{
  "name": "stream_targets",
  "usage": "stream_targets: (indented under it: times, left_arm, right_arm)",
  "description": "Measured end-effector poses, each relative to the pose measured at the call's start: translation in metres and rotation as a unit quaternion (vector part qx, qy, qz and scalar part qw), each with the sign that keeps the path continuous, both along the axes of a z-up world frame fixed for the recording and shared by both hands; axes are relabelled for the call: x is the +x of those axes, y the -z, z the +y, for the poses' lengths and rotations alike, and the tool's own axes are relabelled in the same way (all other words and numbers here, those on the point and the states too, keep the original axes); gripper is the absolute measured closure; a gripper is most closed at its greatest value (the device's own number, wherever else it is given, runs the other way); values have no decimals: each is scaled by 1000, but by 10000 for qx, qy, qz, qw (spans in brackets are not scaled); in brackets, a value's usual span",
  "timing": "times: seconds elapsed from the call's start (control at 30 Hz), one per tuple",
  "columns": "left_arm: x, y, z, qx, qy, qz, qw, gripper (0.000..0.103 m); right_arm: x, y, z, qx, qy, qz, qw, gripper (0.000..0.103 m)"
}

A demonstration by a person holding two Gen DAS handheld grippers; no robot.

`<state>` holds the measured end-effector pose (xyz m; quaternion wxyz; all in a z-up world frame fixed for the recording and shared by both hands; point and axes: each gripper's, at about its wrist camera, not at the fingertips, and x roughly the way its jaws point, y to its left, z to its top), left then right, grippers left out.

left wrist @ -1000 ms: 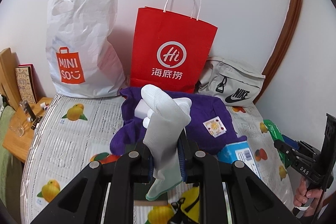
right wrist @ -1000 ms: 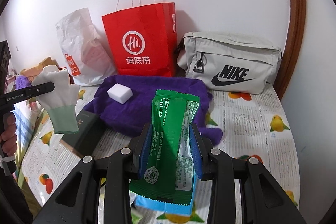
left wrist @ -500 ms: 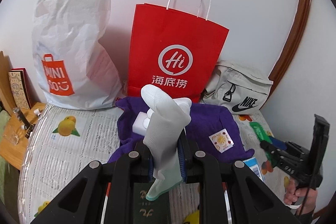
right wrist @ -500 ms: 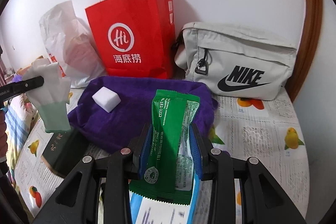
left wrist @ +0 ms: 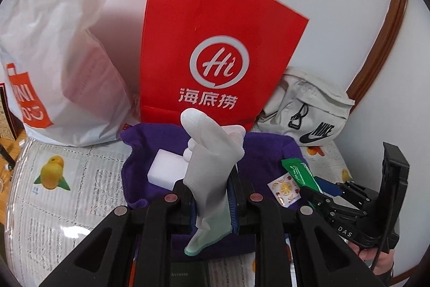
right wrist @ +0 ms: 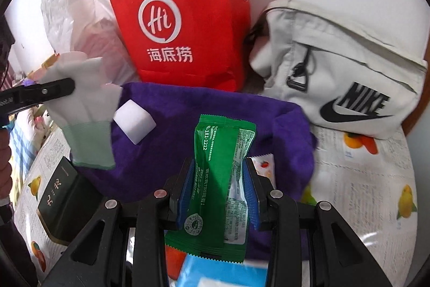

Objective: Organize soft objects
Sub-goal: 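Carry the green packet onto the purple towel and release while left carries the glove there, then lower the white glove onto the purple towel and open the left gripper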

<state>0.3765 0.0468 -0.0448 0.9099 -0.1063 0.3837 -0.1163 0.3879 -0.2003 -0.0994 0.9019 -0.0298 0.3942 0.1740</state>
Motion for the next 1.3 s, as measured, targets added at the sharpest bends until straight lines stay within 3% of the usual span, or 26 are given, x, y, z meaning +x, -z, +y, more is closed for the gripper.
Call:
stream_targets:
  times: [0.37,0.6,0.8,0.87,1.03,1.3]
  left_arm:
    - [24,51,3,3,42,667,9978,85]
    - [29,63,5,79,38,748,9972,85]
    - [31,67,8,55,90,789,9968,81]
    - [31,66,7,126,132,753,9970,77]
    - [26,62,9,229,42,615,9978,40]
    - [8,46,18,336,-179,493,9981,39]
  right_arm:
    - [26,21,17,-112,-47,396,9991,67]
    - [38,30,28,-229,-128,617,9978,66]
    - [43,31,34,-292,-161,654,9973,57]
    - [45,31,35,-309,-152,680,9971,45]
    - [42,26,35,-391,-99,573,9975,33]
    - [15,1,25,-161,30,245,9996,33]
